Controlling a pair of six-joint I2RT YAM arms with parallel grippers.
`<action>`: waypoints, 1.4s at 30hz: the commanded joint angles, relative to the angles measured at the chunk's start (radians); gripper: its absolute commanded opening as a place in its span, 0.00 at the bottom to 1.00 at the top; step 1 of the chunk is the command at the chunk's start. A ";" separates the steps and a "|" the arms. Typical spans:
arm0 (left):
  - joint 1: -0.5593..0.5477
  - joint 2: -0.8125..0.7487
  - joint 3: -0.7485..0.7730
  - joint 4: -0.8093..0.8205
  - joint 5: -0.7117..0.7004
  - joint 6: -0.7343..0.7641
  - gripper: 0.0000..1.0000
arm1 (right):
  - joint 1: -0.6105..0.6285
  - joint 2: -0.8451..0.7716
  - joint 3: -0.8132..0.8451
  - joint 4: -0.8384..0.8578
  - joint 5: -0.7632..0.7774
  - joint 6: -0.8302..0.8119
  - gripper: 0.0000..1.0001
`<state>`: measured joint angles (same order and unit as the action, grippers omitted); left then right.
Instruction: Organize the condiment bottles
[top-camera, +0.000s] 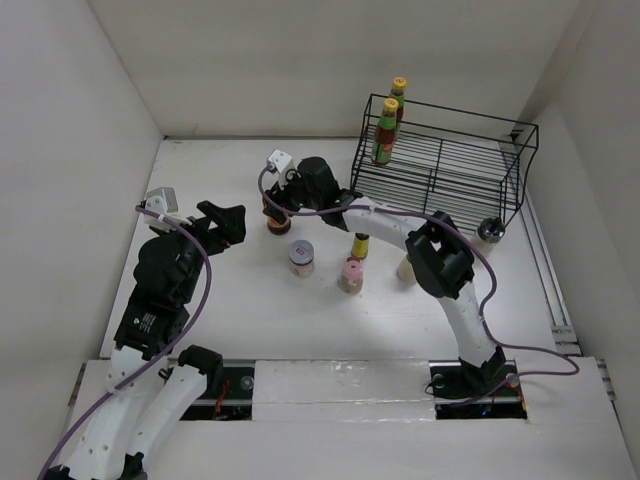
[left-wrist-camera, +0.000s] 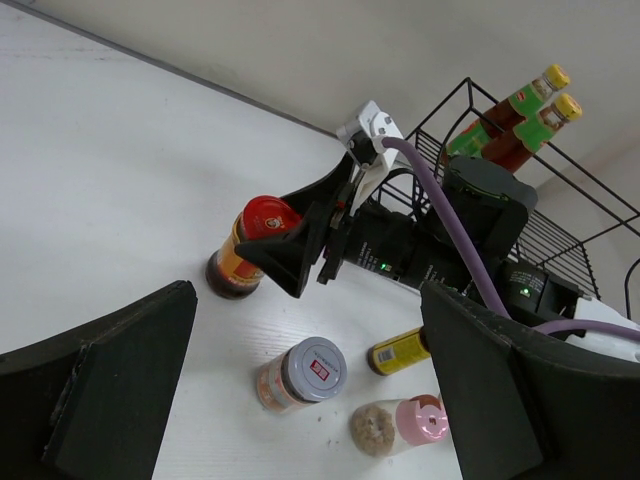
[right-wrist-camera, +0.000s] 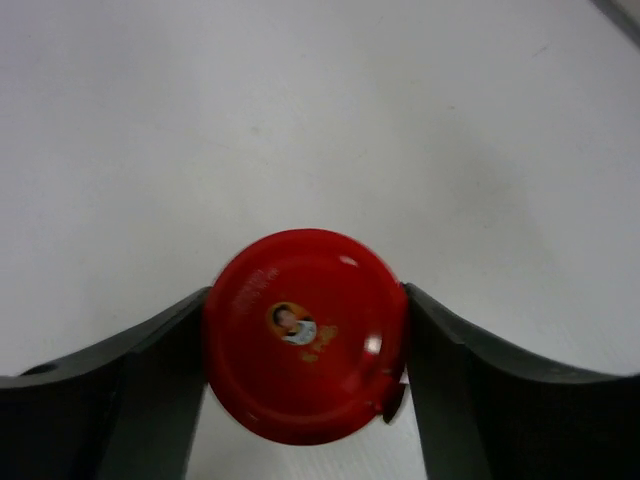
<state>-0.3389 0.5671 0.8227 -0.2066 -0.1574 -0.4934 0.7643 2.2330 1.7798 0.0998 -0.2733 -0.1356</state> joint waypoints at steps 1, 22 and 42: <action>0.003 -0.006 0.001 0.046 0.012 0.016 0.90 | 0.010 0.003 0.052 0.064 -0.027 0.017 0.69; 0.003 -0.015 0.001 0.046 0.004 0.016 0.90 | -0.184 -0.667 -0.083 0.226 -0.057 0.074 0.36; 0.003 -0.006 0.001 0.046 0.013 0.016 0.90 | -0.638 -0.414 0.408 -0.021 0.062 0.062 0.35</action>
<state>-0.3389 0.5591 0.8227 -0.2062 -0.1570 -0.4934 0.1310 1.8362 2.0727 -0.0349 -0.2157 -0.0635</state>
